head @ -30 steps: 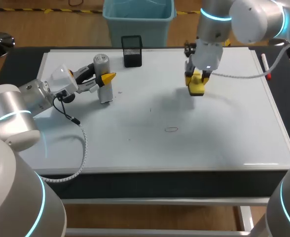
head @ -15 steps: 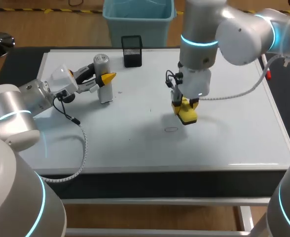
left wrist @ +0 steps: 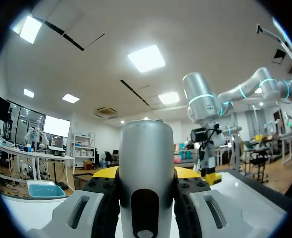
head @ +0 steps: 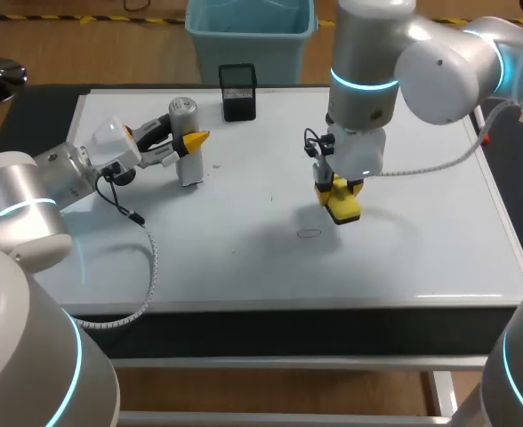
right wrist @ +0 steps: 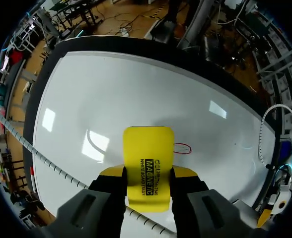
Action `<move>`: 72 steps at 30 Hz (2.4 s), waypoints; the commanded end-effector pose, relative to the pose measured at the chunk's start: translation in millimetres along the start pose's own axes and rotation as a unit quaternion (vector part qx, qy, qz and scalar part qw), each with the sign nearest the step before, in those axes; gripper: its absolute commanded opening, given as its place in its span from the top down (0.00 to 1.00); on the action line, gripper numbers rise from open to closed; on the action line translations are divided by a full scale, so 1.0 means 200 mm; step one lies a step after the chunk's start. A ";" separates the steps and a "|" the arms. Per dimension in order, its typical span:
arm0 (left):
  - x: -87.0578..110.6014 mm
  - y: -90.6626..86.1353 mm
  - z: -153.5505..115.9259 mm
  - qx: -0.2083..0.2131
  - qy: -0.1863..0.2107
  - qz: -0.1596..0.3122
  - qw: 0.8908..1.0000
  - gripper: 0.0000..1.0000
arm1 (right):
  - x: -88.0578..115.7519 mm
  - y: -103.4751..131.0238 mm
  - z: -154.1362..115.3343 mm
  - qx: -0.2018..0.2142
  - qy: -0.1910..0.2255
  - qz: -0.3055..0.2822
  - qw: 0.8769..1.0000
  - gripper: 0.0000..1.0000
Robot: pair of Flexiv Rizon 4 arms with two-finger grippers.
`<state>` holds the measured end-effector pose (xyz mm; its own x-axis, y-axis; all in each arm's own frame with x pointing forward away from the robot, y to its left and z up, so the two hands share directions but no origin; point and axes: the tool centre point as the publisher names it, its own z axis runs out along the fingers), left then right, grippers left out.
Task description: Pick up the inspection probe, press it on each red-marked spot on the whiteboard one by one, put down the probe, pick up the eraser, and wipe off all the red marks.
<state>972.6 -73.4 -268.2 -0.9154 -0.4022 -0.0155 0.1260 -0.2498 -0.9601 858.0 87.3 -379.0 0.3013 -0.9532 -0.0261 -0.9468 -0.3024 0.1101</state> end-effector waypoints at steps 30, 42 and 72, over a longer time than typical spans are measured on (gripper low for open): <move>0.00 0.00 0.00 0.000 -0.001 0.001 1.000 1.00 | -0.33 0.12 0.27 0.004 -0.003 -0.071 0.997 1.00; 0.00 0.00 0.00 0.000 -0.001 0.001 1.000 1.00 | -0.12 0.10 0.34 -0.006 0.009 -0.031 0.999 1.00; 0.00 0.00 0.00 0.000 -0.001 0.001 1.000 1.00 | 0.02 0.11 0.05 0.017 0.016 -0.010 1.000 1.00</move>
<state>972.5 -73.4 -268.2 -0.9155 -0.4021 -0.0155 0.1260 -0.2499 -0.9600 843.2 74.1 -394.5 0.3194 -0.9476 -0.0075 -0.9439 -0.3189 0.0856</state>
